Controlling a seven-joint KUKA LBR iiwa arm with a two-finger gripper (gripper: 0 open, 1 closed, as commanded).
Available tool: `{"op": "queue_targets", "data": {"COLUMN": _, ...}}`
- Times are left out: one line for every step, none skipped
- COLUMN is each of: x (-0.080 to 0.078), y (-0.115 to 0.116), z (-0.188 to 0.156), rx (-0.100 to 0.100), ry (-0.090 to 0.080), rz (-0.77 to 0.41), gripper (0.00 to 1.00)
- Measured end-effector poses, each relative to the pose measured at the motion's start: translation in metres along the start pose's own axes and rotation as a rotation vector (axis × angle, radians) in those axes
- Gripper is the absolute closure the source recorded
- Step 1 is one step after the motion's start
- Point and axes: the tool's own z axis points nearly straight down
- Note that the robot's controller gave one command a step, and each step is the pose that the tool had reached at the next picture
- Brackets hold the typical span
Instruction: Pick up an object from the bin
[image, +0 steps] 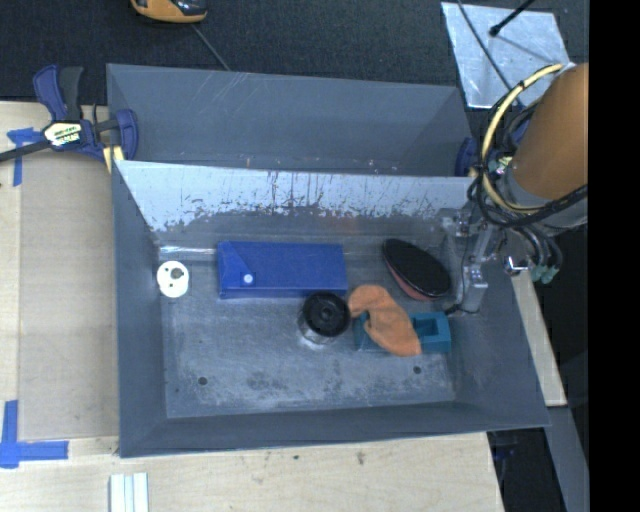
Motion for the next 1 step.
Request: {"op": "queue_targets", "data": {"x": -0.0015, "y": 0.0005, "z": -0.0048, "rx": 0.001, "ry": -0.009, "rz": -0.003, "gripper": 0.0}}
